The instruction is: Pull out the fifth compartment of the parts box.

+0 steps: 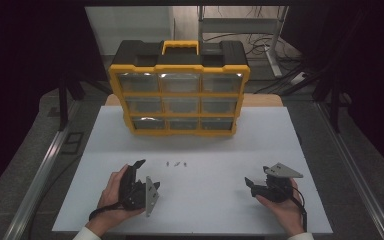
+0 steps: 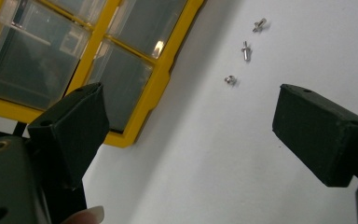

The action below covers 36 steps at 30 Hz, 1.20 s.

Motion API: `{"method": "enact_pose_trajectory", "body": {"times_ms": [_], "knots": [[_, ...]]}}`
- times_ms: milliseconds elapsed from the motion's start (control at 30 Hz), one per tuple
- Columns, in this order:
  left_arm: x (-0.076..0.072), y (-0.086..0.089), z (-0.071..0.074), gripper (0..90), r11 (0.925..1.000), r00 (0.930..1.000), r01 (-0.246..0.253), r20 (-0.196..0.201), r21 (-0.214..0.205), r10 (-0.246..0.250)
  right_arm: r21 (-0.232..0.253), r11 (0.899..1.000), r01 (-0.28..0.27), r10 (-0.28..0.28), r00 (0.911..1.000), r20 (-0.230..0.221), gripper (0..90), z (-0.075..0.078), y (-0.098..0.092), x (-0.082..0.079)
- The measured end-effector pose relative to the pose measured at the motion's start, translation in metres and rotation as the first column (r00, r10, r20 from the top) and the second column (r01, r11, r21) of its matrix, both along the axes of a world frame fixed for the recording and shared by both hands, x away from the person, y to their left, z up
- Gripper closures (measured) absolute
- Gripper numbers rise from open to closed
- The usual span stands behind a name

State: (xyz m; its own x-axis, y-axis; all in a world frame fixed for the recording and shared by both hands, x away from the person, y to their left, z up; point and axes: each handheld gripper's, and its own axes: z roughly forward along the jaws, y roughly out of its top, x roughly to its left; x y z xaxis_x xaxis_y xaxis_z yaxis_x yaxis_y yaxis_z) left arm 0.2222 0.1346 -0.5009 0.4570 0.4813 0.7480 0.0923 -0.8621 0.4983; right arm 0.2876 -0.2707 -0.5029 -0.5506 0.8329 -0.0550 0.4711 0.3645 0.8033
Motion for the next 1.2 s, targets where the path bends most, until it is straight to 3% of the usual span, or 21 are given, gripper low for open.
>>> {"method": "enact_pose_trajectory", "body": {"times_ms": [833,1200], "knots": [[0.004,-0.011,0.001,11.6,0.9996,0.9995,0.021,0.024,0.019,-0.022,-0.001,1.000,0.003,-0.003,1.0000,-0.002,21.3,0.000,0.000,0.000],[0.002,-0.018,-0.001,11.6,0.9983,0.9971,0.039,0.064,0.042,-0.042,-0.001,1.000,0.006,-0.006,1.0000,-0.001,21.2,0.000,-0.001,0.001]]}}
